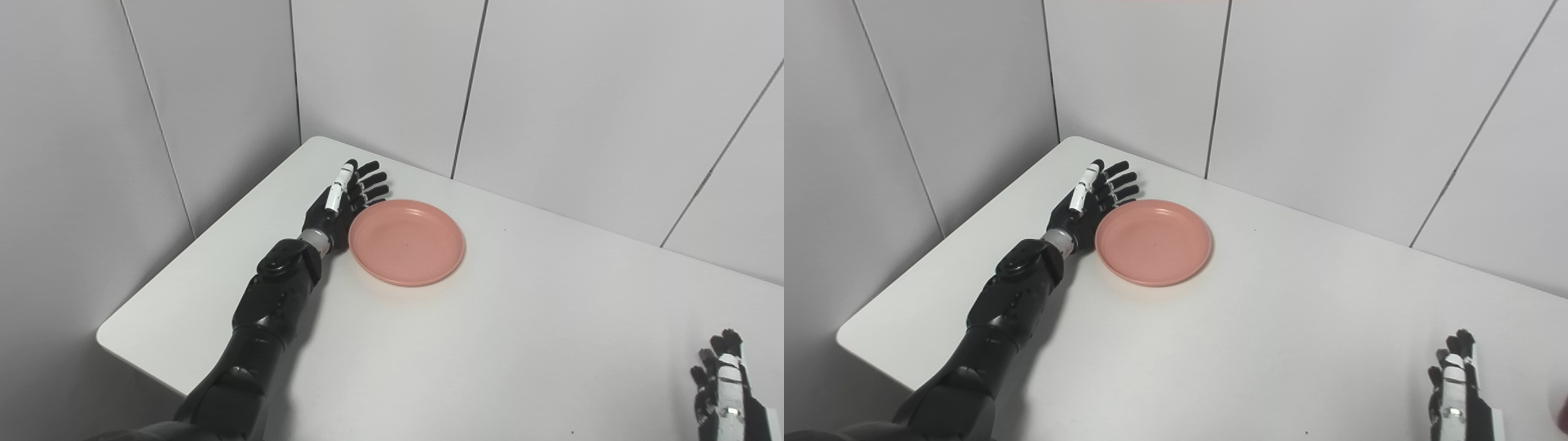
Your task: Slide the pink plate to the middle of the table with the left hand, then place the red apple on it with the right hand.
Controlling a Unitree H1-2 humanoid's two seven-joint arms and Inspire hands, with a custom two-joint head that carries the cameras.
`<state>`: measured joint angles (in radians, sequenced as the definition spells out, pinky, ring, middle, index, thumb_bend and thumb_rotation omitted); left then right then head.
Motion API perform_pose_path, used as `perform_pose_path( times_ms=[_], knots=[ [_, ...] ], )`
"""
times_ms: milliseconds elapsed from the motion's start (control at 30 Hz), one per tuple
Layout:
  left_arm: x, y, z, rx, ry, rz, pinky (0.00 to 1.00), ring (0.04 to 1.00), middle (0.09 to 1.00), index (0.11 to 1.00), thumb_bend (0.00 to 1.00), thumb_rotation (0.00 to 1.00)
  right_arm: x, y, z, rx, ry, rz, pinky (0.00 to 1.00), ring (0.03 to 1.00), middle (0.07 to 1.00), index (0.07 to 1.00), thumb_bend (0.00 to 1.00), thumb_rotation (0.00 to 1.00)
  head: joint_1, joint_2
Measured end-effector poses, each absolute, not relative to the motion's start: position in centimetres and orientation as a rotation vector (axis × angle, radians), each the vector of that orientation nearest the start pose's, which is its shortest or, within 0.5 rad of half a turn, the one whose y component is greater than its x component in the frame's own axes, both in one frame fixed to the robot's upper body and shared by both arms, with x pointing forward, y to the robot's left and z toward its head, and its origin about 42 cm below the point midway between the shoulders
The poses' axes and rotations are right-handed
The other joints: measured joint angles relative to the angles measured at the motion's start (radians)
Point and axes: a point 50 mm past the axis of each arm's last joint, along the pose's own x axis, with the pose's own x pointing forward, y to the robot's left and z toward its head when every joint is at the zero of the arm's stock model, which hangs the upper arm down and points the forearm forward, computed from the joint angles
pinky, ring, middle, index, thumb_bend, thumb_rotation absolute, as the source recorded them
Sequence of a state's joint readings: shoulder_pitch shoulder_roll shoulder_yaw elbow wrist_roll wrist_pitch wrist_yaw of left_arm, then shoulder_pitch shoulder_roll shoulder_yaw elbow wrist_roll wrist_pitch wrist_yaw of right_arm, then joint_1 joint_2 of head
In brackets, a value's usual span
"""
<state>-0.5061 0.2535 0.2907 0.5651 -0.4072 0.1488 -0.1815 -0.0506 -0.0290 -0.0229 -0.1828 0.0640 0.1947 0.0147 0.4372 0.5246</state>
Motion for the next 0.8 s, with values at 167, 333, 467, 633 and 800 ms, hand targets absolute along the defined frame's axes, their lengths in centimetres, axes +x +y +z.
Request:
perform_pose_path(
  times_ms=[167, 333, 467, 633, 800],
  knots=[
    [43.8, 33.3, 13.7, -0.333, 0.094, 0.036, 0.84, 0.844, 0.847, 0.828, 0.33, 1.00, 29.7, -21.8, 14.6, 0.036, -0.037, 0.017, 1.00, 1.000, 1.000, 1.000, 0.04, 1.00, -0.008, 0.002],
    [44.0, 32.2, 13.7, -0.336, 0.094, 0.021, 0.84, 0.839, 0.840, 0.823, 0.34, 1.00, 29.7, -21.8, 14.6, 0.030, -0.037, 0.016, 1.00, 1.000, 1.000, 1.000, 0.04, 1.00, -0.015, 0.003],
    [44.1, 31.3, 13.7, -0.321, 0.097, 0.008, 0.82, 0.827, 0.830, 0.812, 0.34, 1.00, 29.7, -21.8, 14.6, 0.030, -0.036, 0.015, 1.00, 1.000, 1.000, 1.000, 0.04, 1.00, -0.018, 0.005],
    [44.1, 30.6, 13.7, -0.321, 0.095, 0.005, 0.83, 0.826, 0.831, 0.814, 0.35, 1.00, 29.7, -21.5, 14.5, 0.041, -0.033, 0.011, 1.00, 1.000, 1.000, 1.000, 0.05, 1.00, -0.028, 0.008],
    [44.0, 29.9, 13.7, -0.327, 0.097, -0.004, 0.81, 0.821, 0.828, 0.812, 0.35, 1.00, 29.8, -21.4, 14.1, 0.046, -0.020, 0.010, 1.00, 1.000, 1.000, 1.000, 0.06, 1.00, -0.037, 0.009]
  ],
)
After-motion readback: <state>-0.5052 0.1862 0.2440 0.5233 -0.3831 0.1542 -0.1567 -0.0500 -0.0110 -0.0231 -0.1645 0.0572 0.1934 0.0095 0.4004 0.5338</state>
